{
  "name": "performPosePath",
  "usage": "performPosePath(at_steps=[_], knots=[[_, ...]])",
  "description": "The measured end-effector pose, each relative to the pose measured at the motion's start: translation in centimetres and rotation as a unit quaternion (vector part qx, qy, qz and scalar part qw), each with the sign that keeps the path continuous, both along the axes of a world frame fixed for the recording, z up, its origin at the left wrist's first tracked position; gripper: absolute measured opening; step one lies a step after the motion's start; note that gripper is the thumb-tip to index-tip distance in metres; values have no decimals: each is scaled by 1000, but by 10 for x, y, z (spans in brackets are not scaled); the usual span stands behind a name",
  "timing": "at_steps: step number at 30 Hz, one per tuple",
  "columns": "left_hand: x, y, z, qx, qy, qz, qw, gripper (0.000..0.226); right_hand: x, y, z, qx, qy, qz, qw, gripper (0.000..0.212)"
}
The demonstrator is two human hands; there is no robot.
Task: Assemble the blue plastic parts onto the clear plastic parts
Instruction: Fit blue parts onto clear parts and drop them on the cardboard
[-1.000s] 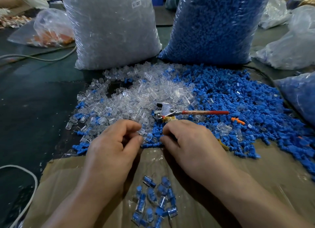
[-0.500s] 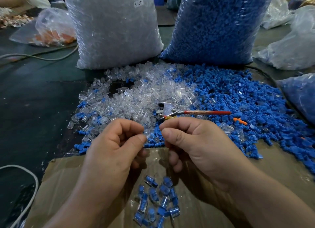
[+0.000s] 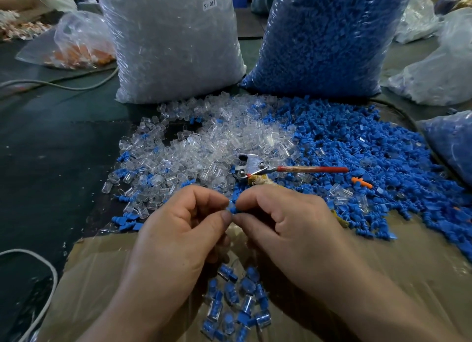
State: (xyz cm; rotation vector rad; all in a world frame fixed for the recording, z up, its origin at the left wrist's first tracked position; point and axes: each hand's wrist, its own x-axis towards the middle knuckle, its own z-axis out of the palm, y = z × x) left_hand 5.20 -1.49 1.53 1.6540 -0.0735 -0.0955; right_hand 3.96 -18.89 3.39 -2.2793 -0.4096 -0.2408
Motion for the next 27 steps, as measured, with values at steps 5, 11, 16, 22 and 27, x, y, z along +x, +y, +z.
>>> performPosePath(at_steps=[5, 11, 16, 22, 27], knots=[[-1, 0, 5, -48, 62, -24, 997, 29, -2, 1, 4, -102, -50, 42, 993, 22], [1, -3, 6, -51, 75, -29, 995, 21, 0, 0, 3, -89, -52, 39, 994, 18], [4, 3, 5, 5, 45, 6, 999, 23, 11, -14, 2, -226, -40, -57, 972, 50], [2, 2, 11, -15, 75, -18, 997, 28, 29, -42, -7, -378, 82, -151, 910, 75], [2, 1, 13, -23, 84, -11, 996, 28, 33, -40, -4, -385, 69, -164, 906, 65]])
